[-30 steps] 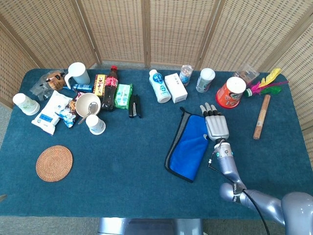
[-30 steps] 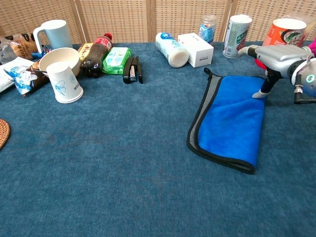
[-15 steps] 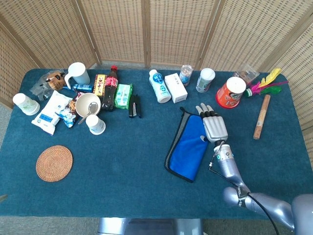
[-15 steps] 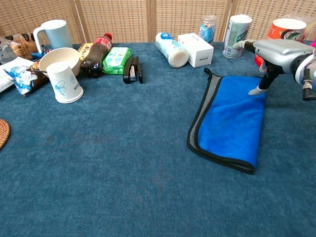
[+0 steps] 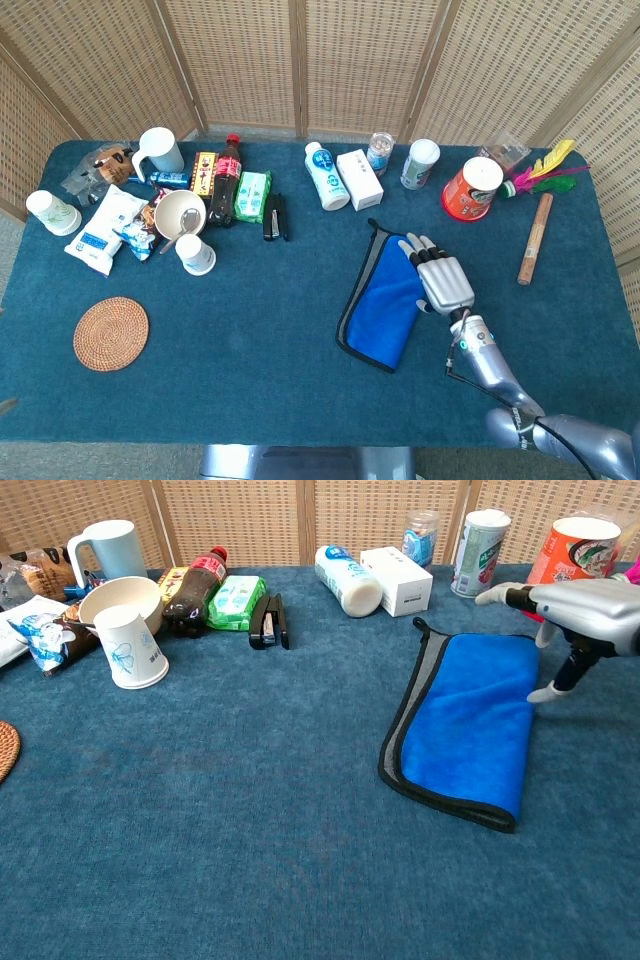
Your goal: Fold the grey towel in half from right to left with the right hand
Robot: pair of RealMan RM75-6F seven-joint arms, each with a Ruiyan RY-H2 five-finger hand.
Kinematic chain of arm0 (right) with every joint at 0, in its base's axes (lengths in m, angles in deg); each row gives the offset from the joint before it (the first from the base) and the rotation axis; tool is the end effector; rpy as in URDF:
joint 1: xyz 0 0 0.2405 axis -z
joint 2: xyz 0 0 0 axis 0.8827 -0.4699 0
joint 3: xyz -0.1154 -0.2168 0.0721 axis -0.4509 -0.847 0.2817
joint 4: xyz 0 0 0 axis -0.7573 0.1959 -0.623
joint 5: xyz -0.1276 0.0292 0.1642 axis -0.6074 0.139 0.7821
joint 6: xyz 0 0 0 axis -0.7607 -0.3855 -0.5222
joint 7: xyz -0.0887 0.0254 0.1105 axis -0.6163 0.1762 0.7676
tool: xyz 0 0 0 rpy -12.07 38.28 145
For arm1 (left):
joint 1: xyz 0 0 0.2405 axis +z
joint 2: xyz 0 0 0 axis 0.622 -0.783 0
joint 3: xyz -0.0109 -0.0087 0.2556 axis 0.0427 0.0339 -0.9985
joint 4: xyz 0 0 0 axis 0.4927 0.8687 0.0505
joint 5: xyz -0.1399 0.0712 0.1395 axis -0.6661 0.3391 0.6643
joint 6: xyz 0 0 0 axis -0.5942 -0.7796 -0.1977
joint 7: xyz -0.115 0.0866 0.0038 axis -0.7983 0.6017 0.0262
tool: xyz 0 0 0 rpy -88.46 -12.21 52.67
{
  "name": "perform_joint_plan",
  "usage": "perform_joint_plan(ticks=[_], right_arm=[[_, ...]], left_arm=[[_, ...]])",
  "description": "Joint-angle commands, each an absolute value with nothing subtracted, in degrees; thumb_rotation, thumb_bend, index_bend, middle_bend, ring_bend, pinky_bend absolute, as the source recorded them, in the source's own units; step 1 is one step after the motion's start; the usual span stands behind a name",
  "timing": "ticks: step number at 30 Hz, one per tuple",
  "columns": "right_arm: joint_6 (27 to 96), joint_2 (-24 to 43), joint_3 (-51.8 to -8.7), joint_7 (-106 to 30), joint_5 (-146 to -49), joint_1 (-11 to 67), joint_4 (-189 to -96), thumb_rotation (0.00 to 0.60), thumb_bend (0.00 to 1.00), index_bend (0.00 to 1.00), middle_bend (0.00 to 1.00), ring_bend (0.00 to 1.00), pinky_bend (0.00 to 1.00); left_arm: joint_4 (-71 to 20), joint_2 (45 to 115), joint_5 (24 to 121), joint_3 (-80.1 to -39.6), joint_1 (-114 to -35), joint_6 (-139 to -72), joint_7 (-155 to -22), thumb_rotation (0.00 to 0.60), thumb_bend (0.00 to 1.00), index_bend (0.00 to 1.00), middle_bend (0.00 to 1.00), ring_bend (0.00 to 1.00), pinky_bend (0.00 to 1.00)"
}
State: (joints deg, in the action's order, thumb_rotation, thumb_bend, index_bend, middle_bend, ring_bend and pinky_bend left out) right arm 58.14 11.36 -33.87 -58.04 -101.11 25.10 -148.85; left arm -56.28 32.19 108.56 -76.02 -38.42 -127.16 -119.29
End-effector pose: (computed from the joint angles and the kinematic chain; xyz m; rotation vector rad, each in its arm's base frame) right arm -0.2085 -0.3382 0.0173 1.7657 -0.8588 0.8278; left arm -0.2943 0.1118 0.2621 -1.4160 -1.2434 -0.9232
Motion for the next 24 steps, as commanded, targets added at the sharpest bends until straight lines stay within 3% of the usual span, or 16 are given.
perform_joint_plan(ticks=[1, 14, 21, 24], right_arm=[[59.1, 10.2, -35.0, -57.0, -103.4, 26.2, -148.4, 0.600, 0.00, 0.00, 0.00, 0.00, 0.36], [64.0, 1.8, -37.8, -44.9, -112.5, 31.5, -152.1, 0.600, 0.00, 0.08, 0.04, 0.00, 0.37], [76.5, -1.4, -39.1, -41.6, -121.1, 37.1, -151.8, 0.600, 0.00, 0.09, 0.06, 0.03, 0.38], [82.5, -1.5, -38.9, -42.1, -122.4, 40.3, -151.0, 0.599, 0.00, 0.07, 0.04, 0.01, 0.31]], left_arm=[[-56.4, 32.2, 108.7, -76.1, -38.5, -127.0, -119.1, 0.600, 0.20, 0.01, 0.00, 0.00, 0.02], [-56.4, 32.2, 108.8, -76.2, -38.9, -126.2, -119.2, 0.600, 0.19, 0.01, 0.00, 0.00, 0.02], [-56.9, 32.8, 108.0, -76.1, -39.2, -125.3, -117.2, 0.600, 0.19, 0.00, 0.00, 0.00, 0.02], [-57.3, 33.5, 107.0, -75.6, -38.8, -125.8, -115.0, 0.600, 0.19, 0.00, 0.00, 0.00, 0.01]])
